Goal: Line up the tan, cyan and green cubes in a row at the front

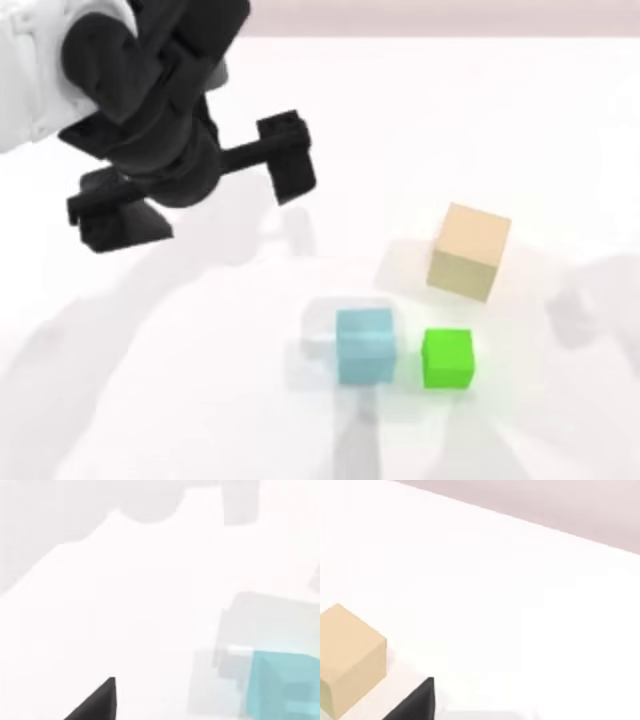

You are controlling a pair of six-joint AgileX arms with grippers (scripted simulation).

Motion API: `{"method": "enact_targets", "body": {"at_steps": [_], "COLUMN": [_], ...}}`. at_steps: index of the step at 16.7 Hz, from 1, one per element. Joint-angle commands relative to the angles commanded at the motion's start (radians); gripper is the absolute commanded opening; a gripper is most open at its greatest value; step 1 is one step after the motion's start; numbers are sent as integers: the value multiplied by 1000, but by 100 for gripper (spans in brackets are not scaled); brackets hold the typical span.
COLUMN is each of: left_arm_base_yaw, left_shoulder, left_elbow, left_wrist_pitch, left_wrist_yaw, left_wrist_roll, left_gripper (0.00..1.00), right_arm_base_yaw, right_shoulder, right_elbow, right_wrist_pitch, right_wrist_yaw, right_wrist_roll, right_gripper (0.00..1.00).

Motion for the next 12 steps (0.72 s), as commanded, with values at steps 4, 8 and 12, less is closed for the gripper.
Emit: {"method": "enact_targets", "body": {"at_steps": [4, 8, 12], "left_arm_base_yaw": [177, 342, 468], "left_shoulder": [-446, -887, -1234], "left_elbow": [-373, -751, -1052], "left_wrist_pitch": [229, 467, 681], "left_wrist_yaw": [-5, -5, 5], "left_wrist_roll": [133, 318, 510], "left_gripper": [100, 100, 100], "right_arm_base_yaw": [83, 164, 235], "right_shoulder": [467, 925, 1284], "right_elbow": [369, 715, 1016], "right_wrist_pitch": [-255, -506, -717], "right_wrist_yaw": [0, -2, -4], "right_wrist_roll": [-143, -281, -404], "right_gripper": [100, 100, 100]}}
